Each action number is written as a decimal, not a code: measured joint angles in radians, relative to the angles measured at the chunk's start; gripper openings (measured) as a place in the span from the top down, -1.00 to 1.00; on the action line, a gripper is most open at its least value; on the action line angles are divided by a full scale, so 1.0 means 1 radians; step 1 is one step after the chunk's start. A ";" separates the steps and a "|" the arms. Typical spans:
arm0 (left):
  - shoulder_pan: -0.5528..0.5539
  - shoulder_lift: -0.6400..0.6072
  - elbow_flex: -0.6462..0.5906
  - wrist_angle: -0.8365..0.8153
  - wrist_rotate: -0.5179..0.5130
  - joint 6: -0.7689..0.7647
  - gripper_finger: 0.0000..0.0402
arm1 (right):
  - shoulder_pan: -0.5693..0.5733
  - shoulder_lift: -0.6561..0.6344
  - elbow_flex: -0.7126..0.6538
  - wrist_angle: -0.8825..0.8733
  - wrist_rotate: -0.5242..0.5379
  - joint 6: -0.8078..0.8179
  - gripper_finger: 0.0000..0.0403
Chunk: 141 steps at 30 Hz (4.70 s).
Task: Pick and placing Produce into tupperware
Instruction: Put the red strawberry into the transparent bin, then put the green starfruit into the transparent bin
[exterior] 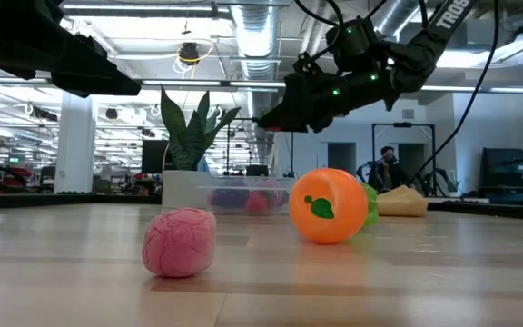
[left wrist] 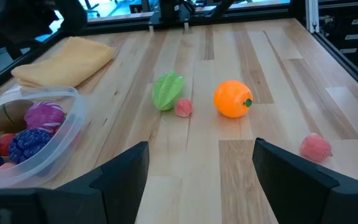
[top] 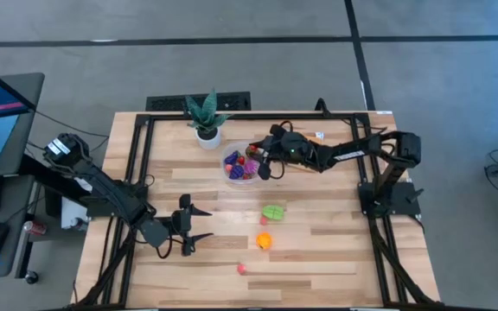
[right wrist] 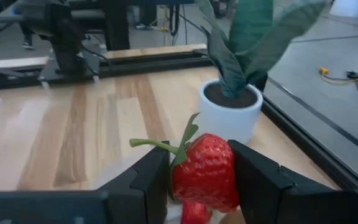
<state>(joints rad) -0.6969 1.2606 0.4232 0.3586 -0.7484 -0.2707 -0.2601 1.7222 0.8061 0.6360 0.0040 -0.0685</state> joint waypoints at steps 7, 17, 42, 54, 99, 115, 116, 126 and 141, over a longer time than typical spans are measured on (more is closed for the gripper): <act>0.000 0.000 0.000 -0.002 -0.006 0.000 -0.38 | -0.006 0.000 0.046 -0.064 -0.007 0.006 0.10; 0.000 0.000 0.000 -0.001 -0.019 -0.001 -0.38 | -0.011 0.001 0.064 -0.133 -0.006 0.047 0.10; -0.003 0.000 0.000 -0.007 -0.024 -0.001 -0.38 | -0.005 0.229 0.235 -0.208 -0.024 0.068 0.11; -0.005 0.000 0.000 -0.012 -0.020 -0.009 -0.38 | -0.012 0.231 0.242 -0.238 -0.040 0.068 -0.09; -0.005 0.000 0.000 -0.056 -0.019 -0.060 -0.38 | 0.333 -0.137 0.036 -0.692 0.034 0.097 -0.24; -0.005 0.000 0.000 -0.077 -0.024 -0.063 -0.38 | 0.425 -0.170 -0.004 -0.781 0.050 0.219 -0.24; -0.005 0.000 0.000 -0.077 -0.024 -0.063 -0.38 | 0.427 -0.170 -0.004 -0.791 0.050 0.228 -0.24; -0.005 0.000 0.000 -0.086 -0.026 -0.063 -0.38 | 0.431 -0.171 -0.003 -0.785 0.050 0.280 -0.24; -0.004 0.000 0.000 -0.098 -0.044 -0.073 -0.38 | 0.452 -0.171 -0.003 -0.770 0.045 0.307 -0.53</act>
<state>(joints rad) -0.7013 1.2610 0.4229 0.2611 -0.7922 -0.3439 0.1917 1.5517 0.8028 -0.1337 0.0494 0.2390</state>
